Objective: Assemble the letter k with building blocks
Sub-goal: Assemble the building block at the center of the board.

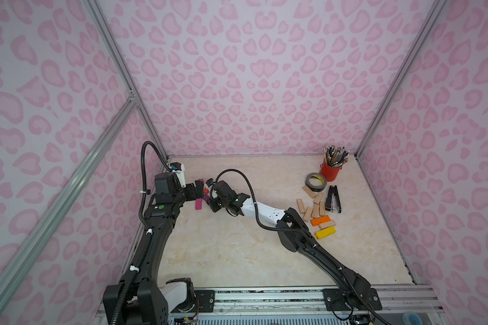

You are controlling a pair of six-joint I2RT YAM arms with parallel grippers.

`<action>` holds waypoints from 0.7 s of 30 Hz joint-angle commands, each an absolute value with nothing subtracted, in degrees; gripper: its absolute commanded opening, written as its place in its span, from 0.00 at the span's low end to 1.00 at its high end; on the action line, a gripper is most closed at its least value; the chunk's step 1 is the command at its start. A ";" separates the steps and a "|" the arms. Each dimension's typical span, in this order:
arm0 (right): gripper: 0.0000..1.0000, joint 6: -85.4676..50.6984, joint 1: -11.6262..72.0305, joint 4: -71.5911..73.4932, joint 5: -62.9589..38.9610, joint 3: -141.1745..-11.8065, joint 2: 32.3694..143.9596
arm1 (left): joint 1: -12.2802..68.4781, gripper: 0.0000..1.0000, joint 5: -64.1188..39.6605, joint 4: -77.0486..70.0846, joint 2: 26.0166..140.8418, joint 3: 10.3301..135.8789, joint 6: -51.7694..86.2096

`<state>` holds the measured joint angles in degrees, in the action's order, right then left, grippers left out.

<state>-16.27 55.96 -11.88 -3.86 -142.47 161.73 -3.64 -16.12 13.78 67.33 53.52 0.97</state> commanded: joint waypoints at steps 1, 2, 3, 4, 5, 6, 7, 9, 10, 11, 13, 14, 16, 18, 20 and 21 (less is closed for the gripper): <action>0.41 -17.02 55.94 -18.28 -3.87 -142.12 163.05 | -3.73 0.97 -16.56 13.10 67.42 54.18 0.42; 0.42 -16.98 55.92 -18.28 -3.87 -142.12 162.88 | -3.74 0.97 -16.56 13.05 67.41 54.18 0.43; 0.43 -17.05 55.91 -18.28 -3.95 -142.12 162.74 | -3.85 0.97 -16.55 13.10 67.41 54.18 0.44; 0.44 -17.05 55.95 -18.28 -4.02 -142.12 162.63 | -3.86 0.97 -16.51 13.10 67.41 54.19 0.38; 0.45 -17.05 55.93 -18.21 -4.13 -142.12 162.47 | -3.84 0.97 -16.52 13.12 67.41 54.22 0.35; 0.45 -17.05 55.97 -18.21 -4.22 -142.03 162.12 | -3.95 0.97 -16.52 13.12 67.41 54.18 0.35; 0.46 -17.09 55.91 -18.22 -4.25 -141.87 161.70 | -3.91 0.97 -16.52 13.10 67.41 54.22 0.35; 0.47 -17.14 55.90 -18.23 -4.23 -141.28 160.50 | -3.90 0.97 -16.43 13.10 67.33 54.19 0.35; 0.49 -17.07 55.94 -18.27 -4.23 -140.60 159.51 | -3.87 0.97 -16.25 13.10 67.32 54.15 0.35; 0.50 -17.05 55.94 -18.25 -4.07 -139.81 158.38 | -3.88 0.97 -16.26 13.10 67.24 54.12 0.35; 0.52 -16.69 55.96 -18.20 -3.54 -137.53 155.15 | -3.89 0.97 -16.24 12.94 67.10 53.97 0.28; 0.54 -16.25 55.93 -18.17 -3.26 -136.07 153.32 | -3.92 0.97 -16.24 12.92 67.06 53.97 0.26; 0.56 -15.51 55.96 -17.78 -2.19 -132.40 149.40 | -3.92 0.97 -16.30 12.77 66.82 53.79 0.18; 0.58 -14.79 55.85 -16.15 -1.02 -126.64 144.21 | -3.79 0.97 -16.68 12.40 66.54 53.59 0.09; 0.60 -14.83 55.53 -12.55 -0.08 -117.90 137.60 | -3.24 0.97 -16.97 12.13 66.28 53.43 -0.22; 0.60 -15.02 55.40 -10.31 0.43 -113.36 134.33 | -2.81 0.97 -17.31 11.97 66.19 53.30 -0.51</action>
